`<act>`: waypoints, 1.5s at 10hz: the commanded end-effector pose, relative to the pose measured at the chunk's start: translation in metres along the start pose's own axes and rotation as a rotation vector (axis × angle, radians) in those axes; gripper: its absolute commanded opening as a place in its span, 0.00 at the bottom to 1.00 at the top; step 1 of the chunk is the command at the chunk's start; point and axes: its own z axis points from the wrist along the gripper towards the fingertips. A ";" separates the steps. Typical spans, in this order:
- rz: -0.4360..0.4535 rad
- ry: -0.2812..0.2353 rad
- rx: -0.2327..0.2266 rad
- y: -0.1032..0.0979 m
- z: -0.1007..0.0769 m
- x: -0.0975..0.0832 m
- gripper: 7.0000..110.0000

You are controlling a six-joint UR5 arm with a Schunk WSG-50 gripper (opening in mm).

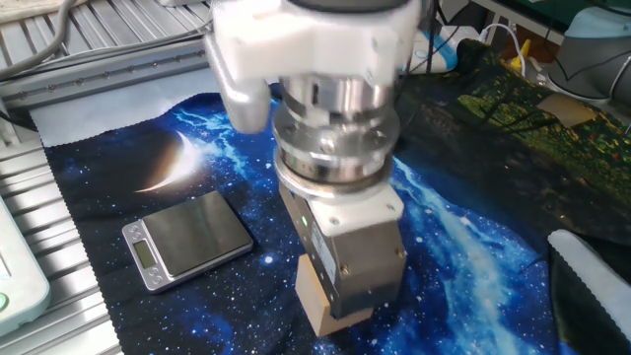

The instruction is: Place the block on the scale

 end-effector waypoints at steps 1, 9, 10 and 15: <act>-0.015 0.012 -0.027 -0.008 -0.018 -0.007 0.00; -0.072 0.022 -0.037 -0.043 -0.039 -0.022 0.00; -0.074 0.019 -0.033 -0.047 -0.040 -0.023 0.00; -0.081 -0.002 -0.021 -0.053 -0.041 -0.029 0.00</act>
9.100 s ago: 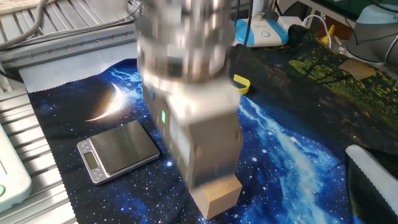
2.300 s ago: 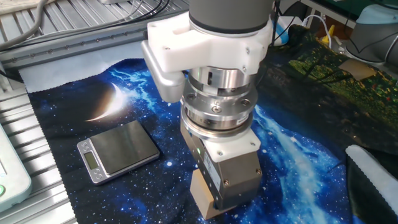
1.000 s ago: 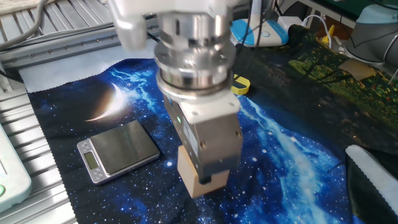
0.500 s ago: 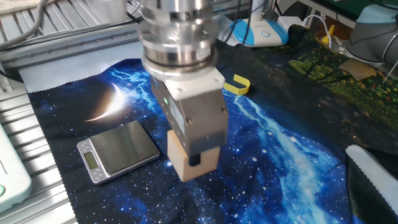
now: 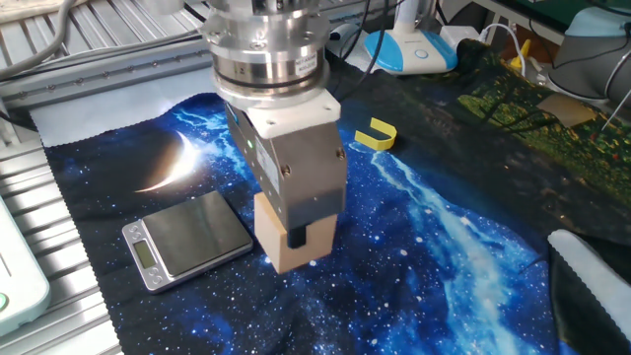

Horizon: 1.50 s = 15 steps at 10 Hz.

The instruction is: Place the block on the scale

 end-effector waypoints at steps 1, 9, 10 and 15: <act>0.001 -0.016 0.009 -0.006 0.000 -0.006 0.00; 0.018 -0.052 0.022 0.006 0.017 -0.030 0.00; 0.010 -0.049 0.025 0.004 0.017 -0.029 0.00; 0.010 -0.048 0.034 0.002 0.017 -0.028 0.00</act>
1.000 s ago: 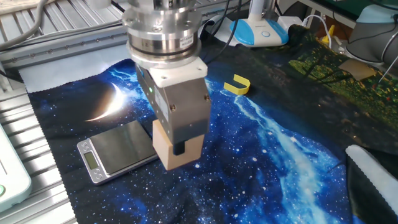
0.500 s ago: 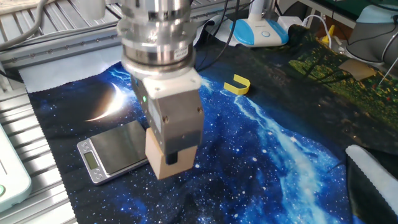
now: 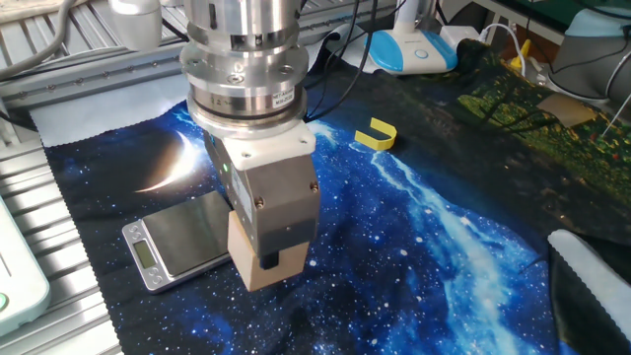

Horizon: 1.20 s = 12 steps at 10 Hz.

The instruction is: Place the block on the scale

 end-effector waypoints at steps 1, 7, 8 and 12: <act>0.007 -0.025 0.008 -0.003 -0.001 -0.007 0.00; 0.066 -0.046 -0.002 -0.001 -0.001 -0.012 0.00; 0.066 -0.052 -0.005 0.000 -0.001 -0.014 0.00; 0.044 -0.042 -0.004 0.000 -0.001 -0.011 0.00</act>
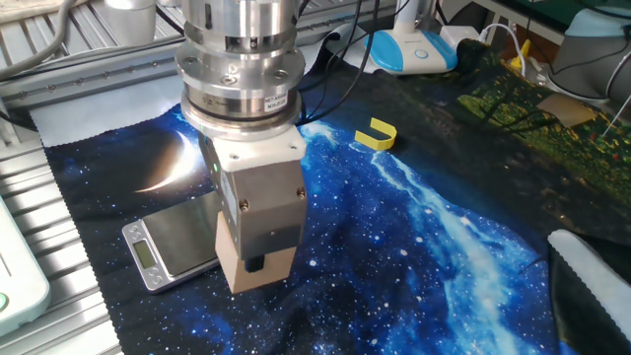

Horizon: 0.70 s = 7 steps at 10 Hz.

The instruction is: Place the block on the scale

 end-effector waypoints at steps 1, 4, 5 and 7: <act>-0.022 0.007 -0.011 0.001 -0.001 0.001 0.00; -0.063 0.026 -0.019 -0.011 -0.011 -0.019 0.00; -0.070 0.030 -0.033 -0.017 -0.012 -0.027 0.00; -0.089 0.036 -0.041 -0.038 -0.016 -0.046 0.00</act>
